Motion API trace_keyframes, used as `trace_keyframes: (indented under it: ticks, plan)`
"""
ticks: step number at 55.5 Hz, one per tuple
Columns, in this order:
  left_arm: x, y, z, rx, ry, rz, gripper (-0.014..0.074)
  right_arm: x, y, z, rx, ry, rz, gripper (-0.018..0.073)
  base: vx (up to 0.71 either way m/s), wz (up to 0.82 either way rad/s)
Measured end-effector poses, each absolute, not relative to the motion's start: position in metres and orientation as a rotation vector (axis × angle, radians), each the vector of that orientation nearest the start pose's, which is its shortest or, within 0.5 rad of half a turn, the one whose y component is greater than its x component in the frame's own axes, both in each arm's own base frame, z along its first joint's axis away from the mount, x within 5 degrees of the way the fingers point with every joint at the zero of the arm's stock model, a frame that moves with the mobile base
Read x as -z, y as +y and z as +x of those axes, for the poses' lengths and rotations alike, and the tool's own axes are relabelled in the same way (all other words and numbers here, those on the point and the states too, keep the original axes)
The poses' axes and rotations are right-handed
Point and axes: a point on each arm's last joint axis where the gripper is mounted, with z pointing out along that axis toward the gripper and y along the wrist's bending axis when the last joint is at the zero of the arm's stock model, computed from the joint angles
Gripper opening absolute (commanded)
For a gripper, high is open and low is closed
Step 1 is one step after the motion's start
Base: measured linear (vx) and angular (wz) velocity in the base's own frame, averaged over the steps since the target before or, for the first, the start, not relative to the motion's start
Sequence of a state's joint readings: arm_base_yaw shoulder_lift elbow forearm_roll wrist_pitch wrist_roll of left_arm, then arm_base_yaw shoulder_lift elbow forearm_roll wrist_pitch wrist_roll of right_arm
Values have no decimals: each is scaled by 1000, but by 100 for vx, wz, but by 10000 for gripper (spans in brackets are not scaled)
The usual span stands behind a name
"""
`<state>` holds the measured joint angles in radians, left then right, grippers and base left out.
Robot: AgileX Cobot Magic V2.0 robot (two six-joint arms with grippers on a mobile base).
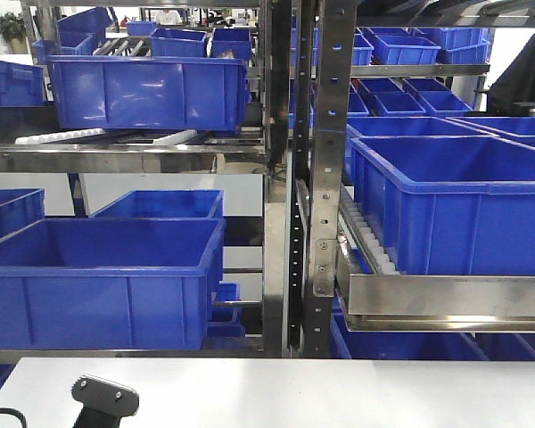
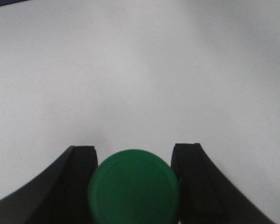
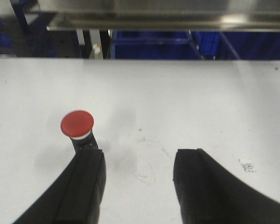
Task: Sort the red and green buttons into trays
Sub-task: 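Lower left gripper onto green button and right gripper onto red button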
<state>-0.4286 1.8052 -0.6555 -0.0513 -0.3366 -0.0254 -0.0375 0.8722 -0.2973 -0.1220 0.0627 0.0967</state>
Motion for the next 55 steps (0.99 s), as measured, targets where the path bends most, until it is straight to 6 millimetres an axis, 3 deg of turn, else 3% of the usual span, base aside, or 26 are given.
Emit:
trace_keyframes:
  ticks: [7, 15, 32, 43, 55]
  plan:
    - [-120, -129, 285, 240, 2267, 397, 167, -207, -6, 172, 40, 2138, -6, 414, 0, 0]
    - [-120, -129, 285, 240, 2265, 397, 123, -196, -4, 188, 43, 2127, -76, 414, 0, 0]
    - [-120, -129, 285, 240, 2265, 397, 122, -163, 20, 211, -35, 2145, -326, 472, 0, 0]
    - [-120, -129, 285, 240, 2265, 397, 125, -138, 27, 224, -101, 2161, -344, 549, 0, 0]
    - [-120, -129, 285, 240, 2265, 397, 125, -115, 30, 234, -162, 2138, -315, 561, 0, 0]
